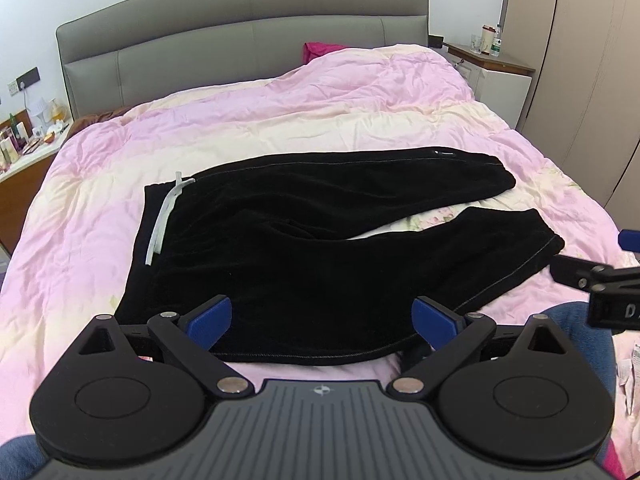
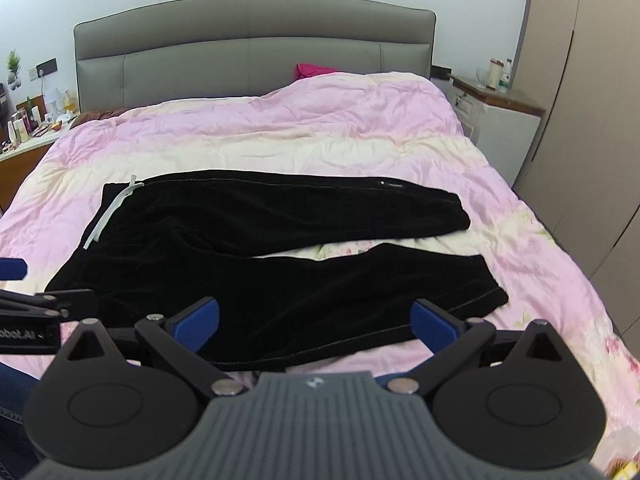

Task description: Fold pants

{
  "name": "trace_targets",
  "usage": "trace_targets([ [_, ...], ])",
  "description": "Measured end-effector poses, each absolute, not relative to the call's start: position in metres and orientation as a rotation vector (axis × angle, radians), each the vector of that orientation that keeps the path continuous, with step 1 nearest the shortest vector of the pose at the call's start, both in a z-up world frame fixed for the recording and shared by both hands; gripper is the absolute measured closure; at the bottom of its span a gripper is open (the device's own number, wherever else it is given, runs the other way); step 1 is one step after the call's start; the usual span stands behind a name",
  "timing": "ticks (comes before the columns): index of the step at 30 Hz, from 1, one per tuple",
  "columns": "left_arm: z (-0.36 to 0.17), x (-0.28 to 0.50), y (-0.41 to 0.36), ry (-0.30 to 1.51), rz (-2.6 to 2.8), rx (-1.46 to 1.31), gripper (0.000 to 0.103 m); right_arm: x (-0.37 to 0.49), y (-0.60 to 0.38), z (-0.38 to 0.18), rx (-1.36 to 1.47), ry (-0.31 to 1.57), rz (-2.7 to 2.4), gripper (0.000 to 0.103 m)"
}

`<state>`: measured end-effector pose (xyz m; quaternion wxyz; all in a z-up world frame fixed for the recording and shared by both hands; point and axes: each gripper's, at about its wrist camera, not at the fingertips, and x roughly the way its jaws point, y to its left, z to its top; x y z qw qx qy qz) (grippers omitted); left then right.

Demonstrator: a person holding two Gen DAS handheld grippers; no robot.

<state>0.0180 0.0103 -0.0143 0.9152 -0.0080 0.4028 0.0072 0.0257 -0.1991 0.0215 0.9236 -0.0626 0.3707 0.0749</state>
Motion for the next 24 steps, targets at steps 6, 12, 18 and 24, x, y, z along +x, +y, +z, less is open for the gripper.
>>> trace_targets([
  [6,-0.035,0.033,0.033,0.84,0.04,0.04,0.0,0.048,-0.207,0.013,-0.187,0.752,0.136,0.005],
  [12,-0.062,0.043,0.051,0.81,-0.044,0.172,0.0,0.072,-0.219,-0.005,-0.217,0.724,0.236,0.005],
  [18,-0.103,0.051,0.085,0.734,-0.157,0.273,0.0,0.108,-0.245,-0.033,-0.27,0.685,0.308,0.005],
  [24,-0.152,0.052,0.086,0.636,-0.231,0.726,0.007,0.149,-0.274,-0.069,-0.473,0.642,0.301,0.005],
])
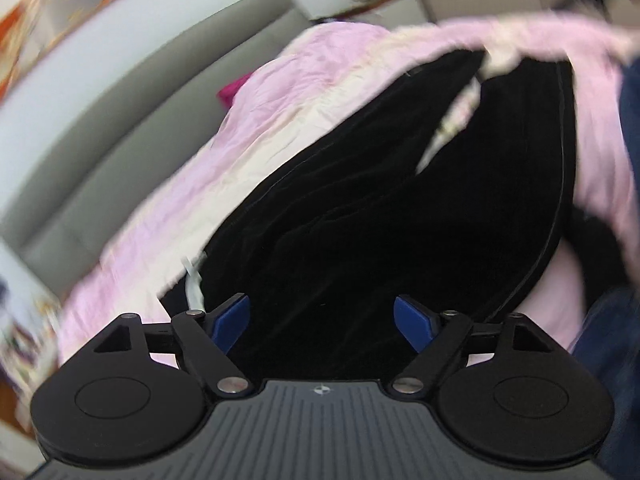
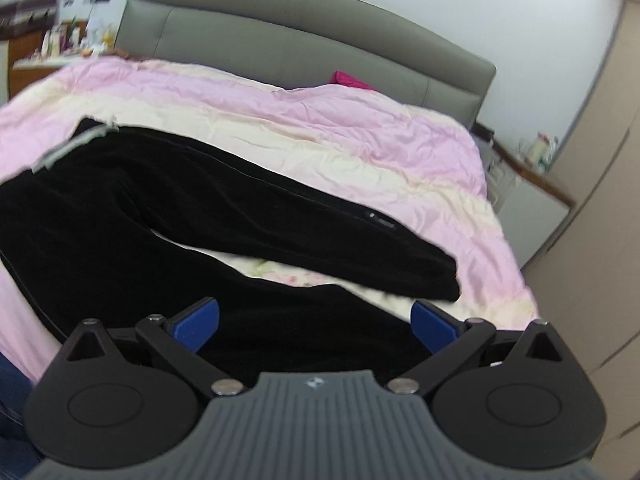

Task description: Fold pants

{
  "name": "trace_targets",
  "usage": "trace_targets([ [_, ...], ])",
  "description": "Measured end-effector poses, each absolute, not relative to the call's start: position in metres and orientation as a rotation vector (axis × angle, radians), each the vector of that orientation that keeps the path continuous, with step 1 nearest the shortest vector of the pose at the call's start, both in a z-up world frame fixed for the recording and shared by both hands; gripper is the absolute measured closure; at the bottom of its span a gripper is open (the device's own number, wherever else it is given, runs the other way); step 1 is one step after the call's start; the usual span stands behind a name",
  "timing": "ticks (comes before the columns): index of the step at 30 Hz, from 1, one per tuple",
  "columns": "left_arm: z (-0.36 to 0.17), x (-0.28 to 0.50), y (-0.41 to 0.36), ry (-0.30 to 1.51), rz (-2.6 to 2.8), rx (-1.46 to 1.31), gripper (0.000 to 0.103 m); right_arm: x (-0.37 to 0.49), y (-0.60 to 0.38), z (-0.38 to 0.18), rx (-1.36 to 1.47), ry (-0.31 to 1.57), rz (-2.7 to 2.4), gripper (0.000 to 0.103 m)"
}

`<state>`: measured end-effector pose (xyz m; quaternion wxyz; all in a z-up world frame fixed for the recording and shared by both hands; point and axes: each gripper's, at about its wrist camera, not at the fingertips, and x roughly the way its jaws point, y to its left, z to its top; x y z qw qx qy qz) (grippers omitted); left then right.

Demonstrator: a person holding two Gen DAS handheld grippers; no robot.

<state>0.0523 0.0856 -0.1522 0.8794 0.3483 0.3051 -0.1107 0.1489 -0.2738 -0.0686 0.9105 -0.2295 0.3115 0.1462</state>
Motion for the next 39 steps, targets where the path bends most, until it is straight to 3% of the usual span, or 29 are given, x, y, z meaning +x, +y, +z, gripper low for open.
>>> trace_targets([
  [4,-0.194,0.044,0.084,0.605,-0.371,0.99,0.007,0.166,-0.287,-0.097,-0.71,0.531,0.356,0.005],
  [10,-0.242,0.043,0.098,0.744,-0.483,1.11,0.008,0.187,-0.33,-0.152,-1.001,0.491,0.4,0.006],
  [15,-0.263,0.044,0.112,0.821,-0.503,1.137,0.01,0.191,-0.369,-0.202,-1.197,0.548,0.453,0.017],
  [25,-0.28,0.047,0.126,0.8,-0.459,1.148,0.002,0.186,-0.395,-0.277,-1.277,0.602,0.604,0.02],
  [35,-0.29,0.075,0.15,0.712,-0.393,1.151,0.0,0.209,-0.398,-0.32,-1.379,0.341,0.575,0.02],
  [37,-0.291,0.078,0.152,0.7,-0.375,1.153,0.0,0.214,-0.398,-0.329,-1.409,0.272,0.52,0.029],
  [39,-0.29,0.081,0.154,0.684,-0.348,1.155,0.0,0.22,-0.395,-0.336,-1.433,0.225,0.456,0.031],
])
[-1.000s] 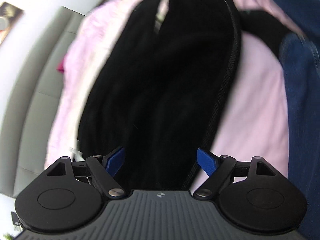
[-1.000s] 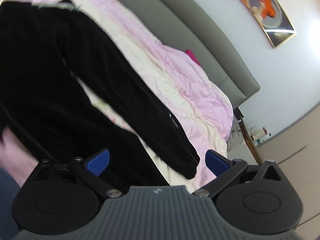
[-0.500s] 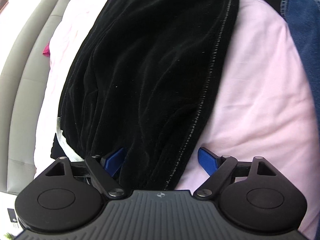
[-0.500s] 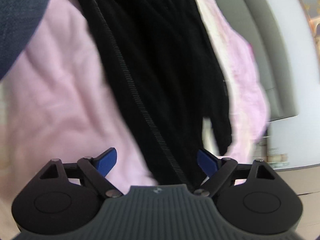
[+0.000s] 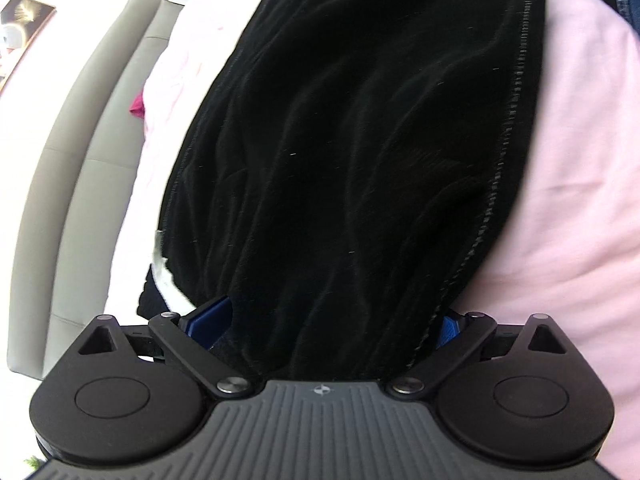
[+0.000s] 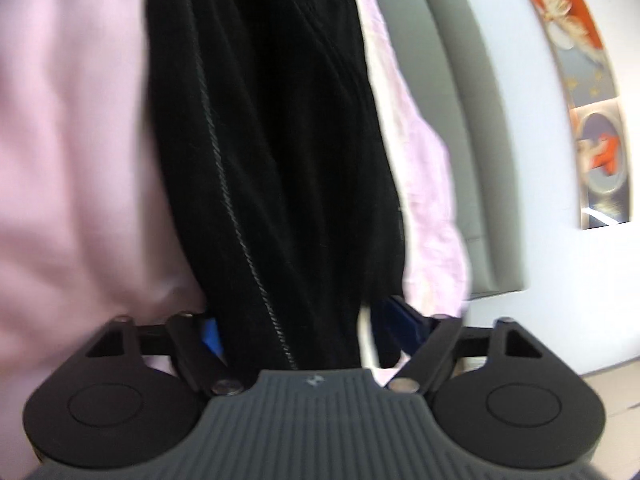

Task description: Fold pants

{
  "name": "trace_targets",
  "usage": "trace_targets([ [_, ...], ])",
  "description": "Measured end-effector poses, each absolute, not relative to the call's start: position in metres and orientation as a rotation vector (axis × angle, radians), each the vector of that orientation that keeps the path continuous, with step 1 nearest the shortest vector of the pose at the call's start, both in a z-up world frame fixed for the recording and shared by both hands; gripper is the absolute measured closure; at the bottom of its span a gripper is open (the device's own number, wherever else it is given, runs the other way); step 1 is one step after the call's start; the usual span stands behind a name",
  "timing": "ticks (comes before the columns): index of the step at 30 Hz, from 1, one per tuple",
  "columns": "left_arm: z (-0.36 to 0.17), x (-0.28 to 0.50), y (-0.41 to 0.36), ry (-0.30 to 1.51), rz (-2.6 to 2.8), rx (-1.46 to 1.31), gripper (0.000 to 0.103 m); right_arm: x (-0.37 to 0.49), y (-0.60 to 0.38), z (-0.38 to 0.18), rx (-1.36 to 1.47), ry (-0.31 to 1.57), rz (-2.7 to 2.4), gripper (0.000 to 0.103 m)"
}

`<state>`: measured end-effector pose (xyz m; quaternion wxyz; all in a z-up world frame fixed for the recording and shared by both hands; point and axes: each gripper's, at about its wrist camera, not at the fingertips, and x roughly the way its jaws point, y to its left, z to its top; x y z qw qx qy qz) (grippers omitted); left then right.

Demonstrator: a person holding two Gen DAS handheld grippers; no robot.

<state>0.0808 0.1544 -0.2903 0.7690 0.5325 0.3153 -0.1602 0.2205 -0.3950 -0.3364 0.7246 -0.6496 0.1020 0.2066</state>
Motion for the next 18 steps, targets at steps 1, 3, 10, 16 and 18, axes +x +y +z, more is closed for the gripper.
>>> trace_targets([
  [1,-0.289,0.083,0.156,0.681,-0.331,1.15,0.0,0.224,-0.395,-0.342,-1.434,0.206,0.432,0.034],
  [3,-0.288,0.089,0.158,0.689,-0.305,1.129,0.0,0.23,-0.394,-0.35,-1.441,0.193,0.403,0.045],
  [10,-0.304,0.076,0.161,0.573,-0.359,1.243,0.0,0.223,-0.398,-0.379,-1.521,0.1,0.409,0.061],
  [16,-0.295,0.087,0.161,0.566,-0.319,1.206,0.0,0.221,-0.4,-0.386,-1.542,0.051,0.381,0.057],
  [18,-0.293,0.086,0.158,0.547,-0.316,1.217,0.0,0.221,-0.399,-0.385,-1.533,0.037,0.351,0.049],
])
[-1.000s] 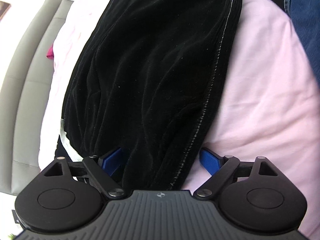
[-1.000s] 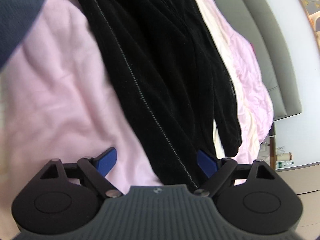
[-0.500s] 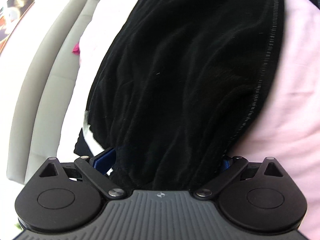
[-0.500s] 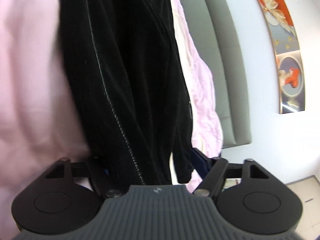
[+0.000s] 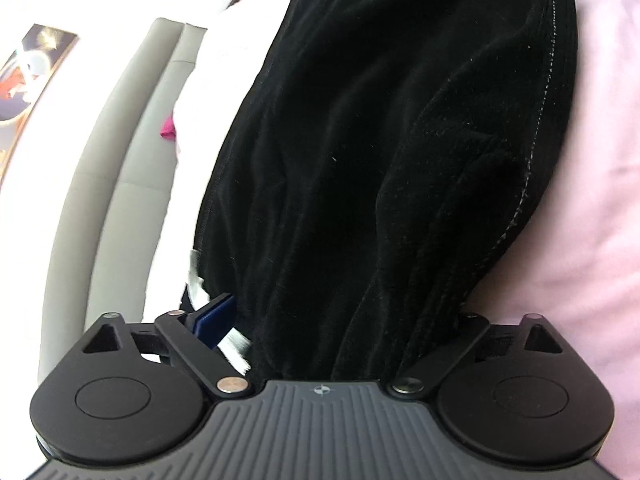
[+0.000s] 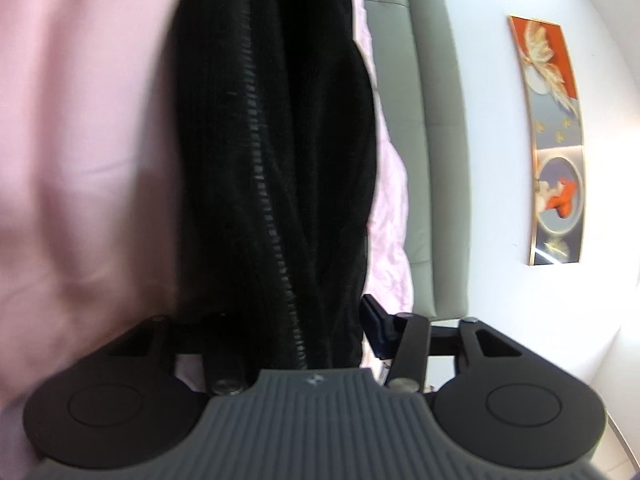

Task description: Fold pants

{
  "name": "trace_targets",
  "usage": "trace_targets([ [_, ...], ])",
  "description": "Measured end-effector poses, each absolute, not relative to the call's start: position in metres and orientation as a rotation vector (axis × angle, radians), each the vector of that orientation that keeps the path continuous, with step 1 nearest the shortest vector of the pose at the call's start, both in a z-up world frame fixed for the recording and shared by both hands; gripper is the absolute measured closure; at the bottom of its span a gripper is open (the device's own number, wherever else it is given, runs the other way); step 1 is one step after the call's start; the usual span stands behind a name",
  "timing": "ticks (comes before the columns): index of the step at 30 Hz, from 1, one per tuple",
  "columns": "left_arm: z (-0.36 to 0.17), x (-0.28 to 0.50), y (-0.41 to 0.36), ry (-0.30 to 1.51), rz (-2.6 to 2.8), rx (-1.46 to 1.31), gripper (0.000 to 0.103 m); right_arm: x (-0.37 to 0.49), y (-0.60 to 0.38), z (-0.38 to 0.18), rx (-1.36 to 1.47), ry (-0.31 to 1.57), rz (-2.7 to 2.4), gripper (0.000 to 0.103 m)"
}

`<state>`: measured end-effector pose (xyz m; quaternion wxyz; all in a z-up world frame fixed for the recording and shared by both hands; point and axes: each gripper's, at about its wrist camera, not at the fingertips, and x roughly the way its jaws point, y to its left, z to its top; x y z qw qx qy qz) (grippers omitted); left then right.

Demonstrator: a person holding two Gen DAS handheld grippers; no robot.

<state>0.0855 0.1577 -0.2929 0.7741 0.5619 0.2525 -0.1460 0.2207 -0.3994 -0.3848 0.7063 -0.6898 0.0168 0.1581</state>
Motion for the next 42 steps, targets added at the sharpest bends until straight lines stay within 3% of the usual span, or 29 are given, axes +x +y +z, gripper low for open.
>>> trace_targets([
  [2,-0.296,0.081,0.154,0.548,-0.332,1.25,0.004,0.231,-0.396,-0.381,-1.512,0.037,0.332,0.046],
  [3,-0.297,0.079,0.153,0.56,-0.356,1.256,0.02,0.231,-0.396,-0.38,-1.51,0.045,0.338,0.046],
  [4,-0.298,0.079,0.153,0.589,-0.388,1.255,0.039,0.231,-0.396,-0.38,-1.513,0.049,0.346,0.055],
  [5,-0.3,0.078,0.152,0.615,-0.413,1.256,0.048,0.232,-0.395,-0.38,-1.515,0.071,0.359,0.062],
  [6,-0.302,0.077,0.151,0.627,-0.436,1.268,0.065,0.235,-0.394,-0.378,-1.517,0.117,0.383,0.076],
  [7,-0.304,0.075,0.15,0.633,-0.455,1.288,0.075,0.235,-0.393,-0.377,-1.519,0.15,0.402,0.082],
  [8,-0.305,0.073,0.149,0.636,-0.465,1.302,0.079,0.232,-0.393,-0.377,-1.519,0.166,0.408,0.084],
  [12,-0.285,0.085,0.156,0.673,-0.481,1.195,0.083,0.236,-0.394,-0.366,-1.493,0.237,0.447,0.093],
  [21,-0.232,0.096,0.167,0.721,-0.437,1.013,0.086,0.224,-0.403,-0.312,-1.456,0.227,0.437,0.099],
  [42,-0.181,0.018,0.161,0.816,-0.645,1.021,0.086,0.079,-0.423,-0.237,-1.437,0.236,0.522,0.1],
])
